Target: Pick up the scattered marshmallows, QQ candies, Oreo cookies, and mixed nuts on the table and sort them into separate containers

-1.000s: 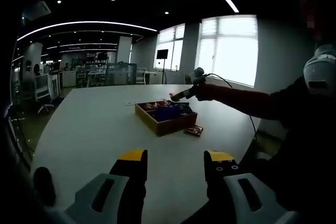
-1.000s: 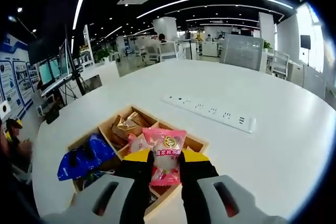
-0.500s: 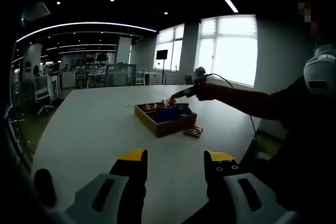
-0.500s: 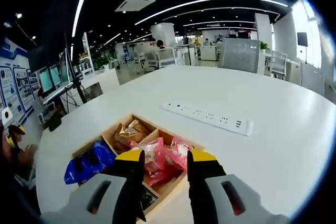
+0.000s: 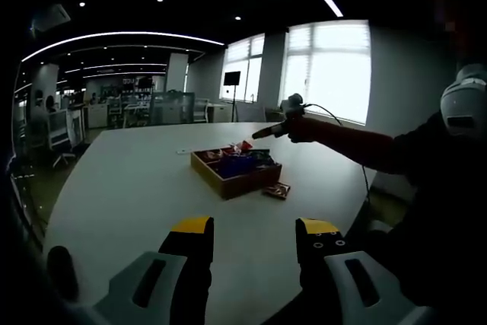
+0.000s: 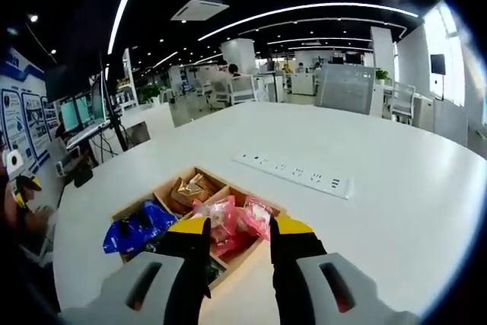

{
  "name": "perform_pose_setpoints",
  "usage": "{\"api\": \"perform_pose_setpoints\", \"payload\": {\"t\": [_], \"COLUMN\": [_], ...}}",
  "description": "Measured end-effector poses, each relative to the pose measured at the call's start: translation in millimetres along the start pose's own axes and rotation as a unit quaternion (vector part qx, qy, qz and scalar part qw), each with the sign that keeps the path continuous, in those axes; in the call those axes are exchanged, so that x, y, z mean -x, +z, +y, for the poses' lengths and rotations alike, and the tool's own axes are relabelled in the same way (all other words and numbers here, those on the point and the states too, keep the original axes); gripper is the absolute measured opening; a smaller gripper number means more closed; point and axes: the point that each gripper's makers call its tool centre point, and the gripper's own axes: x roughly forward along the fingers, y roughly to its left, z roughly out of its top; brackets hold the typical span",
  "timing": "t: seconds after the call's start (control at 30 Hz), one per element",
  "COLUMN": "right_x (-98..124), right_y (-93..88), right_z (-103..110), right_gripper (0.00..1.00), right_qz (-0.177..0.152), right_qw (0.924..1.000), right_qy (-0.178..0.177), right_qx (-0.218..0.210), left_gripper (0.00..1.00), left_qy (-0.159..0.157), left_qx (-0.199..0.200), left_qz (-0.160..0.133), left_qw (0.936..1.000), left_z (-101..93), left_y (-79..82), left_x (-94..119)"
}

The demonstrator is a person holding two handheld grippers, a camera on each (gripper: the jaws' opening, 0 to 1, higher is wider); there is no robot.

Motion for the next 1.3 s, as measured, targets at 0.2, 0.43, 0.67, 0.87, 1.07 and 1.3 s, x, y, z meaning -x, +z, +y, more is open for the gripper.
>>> {"api": "perform_pose_setpoints", "payload": {"t": [0.2, 0.43, 0.67, 0.87, 1.07, 1.3], "right_x": [4, 6, 14, 21, 26, 38], "right_y": [2.4, 5.7, 12.6, 13.3, 9.8, 8.1], "right_z": [-13, -15, -15, -5, -7, 4], "right_gripper": [0.29, 0.3, 0.31, 0.31, 0.31, 0.31], "right_qz": [0.001, 0.001, -0.011, -0.017, -0.017, -0.02], "right_qw": [0.9999, 0.9994, 0.9986, 0.9979, 0.9968, 0.9956], "right_qy": [0.005, 0.01, 0.022, 0.025, 0.025, 0.034], "right_qx": [0.014, 0.032, 0.047, 0.057, 0.073, 0.085], "left_gripper": [0.48, 0.48, 0.48, 0.48, 0.48, 0.48], "left_qy": [-0.002, -0.002, -0.006, -0.006, -0.006, -0.007], "left_qx": [-0.002, -0.001, -0.003, -0.004, -0.004, -0.005], "left_qz": [0.001, 0.002, 0.005, 0.006, 0.008, 0.009], "left_qw": [1.0, 1.0, 1.0, 1.0, 0.9999, 0.9999], "left_z": [-3.0, -4.3, -6.4, -6.9, -7.5, -6.7], "left_y": [0.9, 0.6, 0.7, 0.8, 0.3, 1.9], "left_x": [-2, -4, -7, -8, -9, -10]}}
